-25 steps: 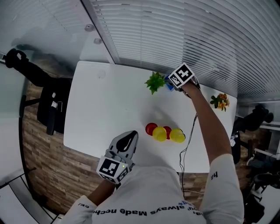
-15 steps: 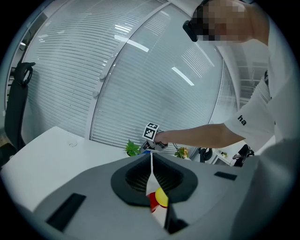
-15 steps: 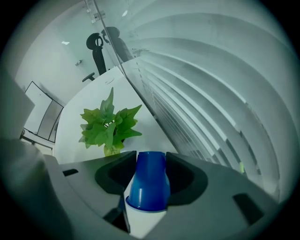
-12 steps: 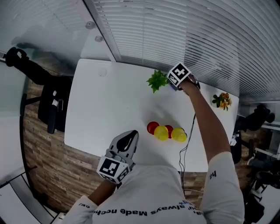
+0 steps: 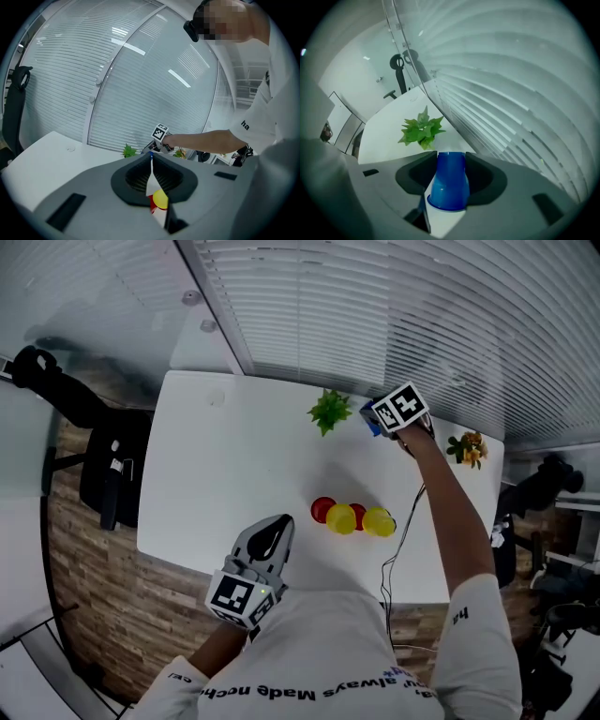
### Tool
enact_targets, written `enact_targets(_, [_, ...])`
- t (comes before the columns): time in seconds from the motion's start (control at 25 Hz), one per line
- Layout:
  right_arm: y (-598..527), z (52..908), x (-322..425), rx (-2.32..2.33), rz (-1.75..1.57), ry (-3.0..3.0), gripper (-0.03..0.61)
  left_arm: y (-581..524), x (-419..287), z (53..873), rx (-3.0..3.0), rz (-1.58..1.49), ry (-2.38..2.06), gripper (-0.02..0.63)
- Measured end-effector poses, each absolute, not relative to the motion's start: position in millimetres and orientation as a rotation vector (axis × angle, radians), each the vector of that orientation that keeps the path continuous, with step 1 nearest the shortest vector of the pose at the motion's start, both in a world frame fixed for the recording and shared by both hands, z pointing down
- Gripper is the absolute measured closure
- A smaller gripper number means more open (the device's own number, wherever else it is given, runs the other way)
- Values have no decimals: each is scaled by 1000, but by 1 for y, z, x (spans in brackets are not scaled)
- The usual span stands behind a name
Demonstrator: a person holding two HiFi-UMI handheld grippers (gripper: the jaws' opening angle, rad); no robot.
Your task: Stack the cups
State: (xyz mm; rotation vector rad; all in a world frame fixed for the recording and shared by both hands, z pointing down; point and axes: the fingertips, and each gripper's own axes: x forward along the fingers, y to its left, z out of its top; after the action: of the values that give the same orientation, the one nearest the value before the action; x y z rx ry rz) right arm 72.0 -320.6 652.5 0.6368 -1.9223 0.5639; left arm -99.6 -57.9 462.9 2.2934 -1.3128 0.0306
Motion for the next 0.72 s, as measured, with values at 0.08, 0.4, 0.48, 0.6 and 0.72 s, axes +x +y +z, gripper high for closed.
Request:
enact_targets(0.08, [-311,633,74,680,568,-1997,377,-56,-98,460,2303,30,-1310,584])
enact_targets(0.4, [-261,548,84,868,526,-2293,379,-43,-84,442,2371,16,-1270,584])
enact_targets(0.48, [-245,527,85,903,503,-2374,380,-39,-80,438,2391,14,-1259,586])
enact_targets(0.6, [-219,493,88,986,488,-2482,380,-33,-75,433,2421,14,-1245,585])
enact_targets(0.72, [-189,474,91,1027,478,-2561,380,-27,-70,430,2442,9,-1231,584])
